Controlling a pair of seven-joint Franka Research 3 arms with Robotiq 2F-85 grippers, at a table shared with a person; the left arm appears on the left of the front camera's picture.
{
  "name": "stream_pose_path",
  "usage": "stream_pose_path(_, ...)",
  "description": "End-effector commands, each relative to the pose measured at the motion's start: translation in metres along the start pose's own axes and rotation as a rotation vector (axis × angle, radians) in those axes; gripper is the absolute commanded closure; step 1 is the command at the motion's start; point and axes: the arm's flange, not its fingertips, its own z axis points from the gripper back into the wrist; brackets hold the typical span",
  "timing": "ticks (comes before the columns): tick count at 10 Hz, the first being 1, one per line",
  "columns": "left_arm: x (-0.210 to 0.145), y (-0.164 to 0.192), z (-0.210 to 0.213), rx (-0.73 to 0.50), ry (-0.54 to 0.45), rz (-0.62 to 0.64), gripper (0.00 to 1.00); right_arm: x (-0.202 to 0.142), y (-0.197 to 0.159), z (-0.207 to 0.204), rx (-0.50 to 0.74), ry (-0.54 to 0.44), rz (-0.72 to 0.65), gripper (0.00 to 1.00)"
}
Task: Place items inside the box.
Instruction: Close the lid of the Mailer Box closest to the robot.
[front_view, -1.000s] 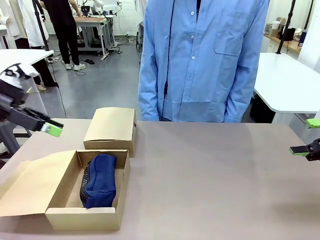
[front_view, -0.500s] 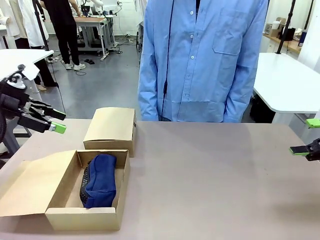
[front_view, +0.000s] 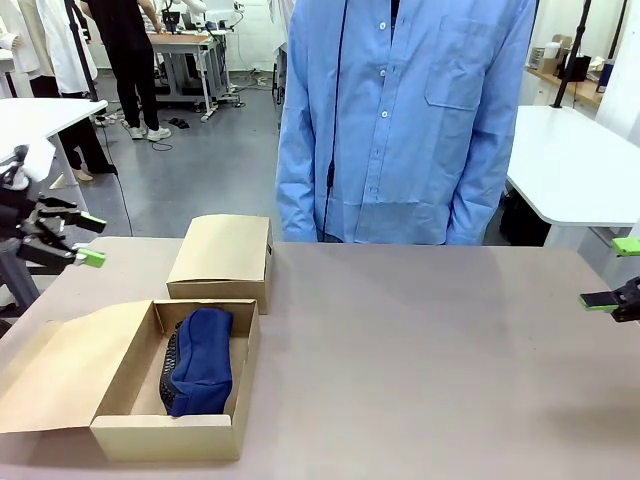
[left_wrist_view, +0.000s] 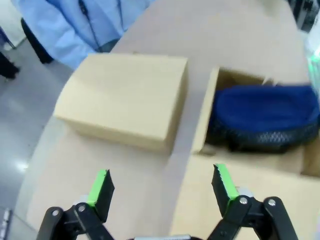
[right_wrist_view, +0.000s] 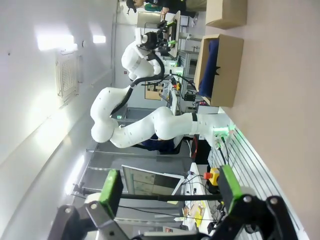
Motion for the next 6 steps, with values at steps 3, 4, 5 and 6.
stream_pose_path(3, -0.110, 0.037, 0.039, -0.239, -0.022, -0.053, 0.00, -0.001, 0.005, 0.004, -0.002, 0.010, -0.013, 0.00)
stream_pose_path(4, -0.132, 0.025, 0.068, -0.292, -0.041, -0.042, 0.00, -0.001, 0.005, 0.004, -0.002, 0.010, -0.013, 0.00)
stream_pose_path(5, -0.146, 0.014, 0.085, -0.360, -0.022, -0.016, 0.00, -0.001, 0.005, 0.004, -0.002, 0.010, -0.013, 0.00)
stream_pose_path(6, -0.153, 0.000, 0.094, -0.364, -0.042, -0.014, 0.00, -0.001, 0.005, 0.004, -0.002, 0.010, -0.013, 0.00)
